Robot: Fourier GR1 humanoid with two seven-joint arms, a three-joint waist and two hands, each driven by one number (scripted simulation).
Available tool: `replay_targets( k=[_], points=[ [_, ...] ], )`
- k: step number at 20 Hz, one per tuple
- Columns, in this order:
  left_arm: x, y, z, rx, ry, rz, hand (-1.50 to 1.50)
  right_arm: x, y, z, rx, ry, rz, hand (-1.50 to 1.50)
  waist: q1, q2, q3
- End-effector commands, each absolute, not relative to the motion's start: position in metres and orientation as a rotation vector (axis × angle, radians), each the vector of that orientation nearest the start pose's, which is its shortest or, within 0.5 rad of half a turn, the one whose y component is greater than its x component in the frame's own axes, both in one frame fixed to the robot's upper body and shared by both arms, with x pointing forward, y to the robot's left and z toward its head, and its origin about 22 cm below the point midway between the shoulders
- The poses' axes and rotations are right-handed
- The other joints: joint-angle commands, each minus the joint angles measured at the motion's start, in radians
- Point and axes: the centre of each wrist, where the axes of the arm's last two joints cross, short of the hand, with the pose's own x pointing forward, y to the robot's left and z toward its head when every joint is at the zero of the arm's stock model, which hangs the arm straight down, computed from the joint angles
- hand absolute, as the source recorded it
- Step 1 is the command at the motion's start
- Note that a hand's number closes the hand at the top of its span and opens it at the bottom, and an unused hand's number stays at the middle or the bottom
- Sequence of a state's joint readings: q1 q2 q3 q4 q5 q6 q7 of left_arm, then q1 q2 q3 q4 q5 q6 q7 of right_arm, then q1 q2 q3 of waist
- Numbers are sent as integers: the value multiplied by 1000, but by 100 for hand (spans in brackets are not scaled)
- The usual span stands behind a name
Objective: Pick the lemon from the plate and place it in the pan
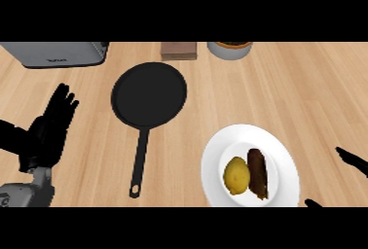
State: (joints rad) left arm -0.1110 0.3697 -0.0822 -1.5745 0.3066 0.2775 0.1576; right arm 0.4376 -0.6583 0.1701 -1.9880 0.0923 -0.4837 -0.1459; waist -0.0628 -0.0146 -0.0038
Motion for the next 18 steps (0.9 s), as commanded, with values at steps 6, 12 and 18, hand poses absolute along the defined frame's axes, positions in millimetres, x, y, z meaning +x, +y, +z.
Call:
replay_targets(
  k=[6, 12, 18],
  points=[
    [274, 264, 55, 93, -1499, 35, 0, 116, -285, 125, -786, -1546, 710, -150, 54, 16, 0],
    [273, 265, 55, 92, -1523, 25, 0, 137, -271, 157, -902, -1345, 861, -150, 83, 19, 1],
    [285, 259, 65, 72, -1525, 5, 0, 145, -253, 143, -753, -1022, 1085, -150, 103, 24, 1]
  ],
)
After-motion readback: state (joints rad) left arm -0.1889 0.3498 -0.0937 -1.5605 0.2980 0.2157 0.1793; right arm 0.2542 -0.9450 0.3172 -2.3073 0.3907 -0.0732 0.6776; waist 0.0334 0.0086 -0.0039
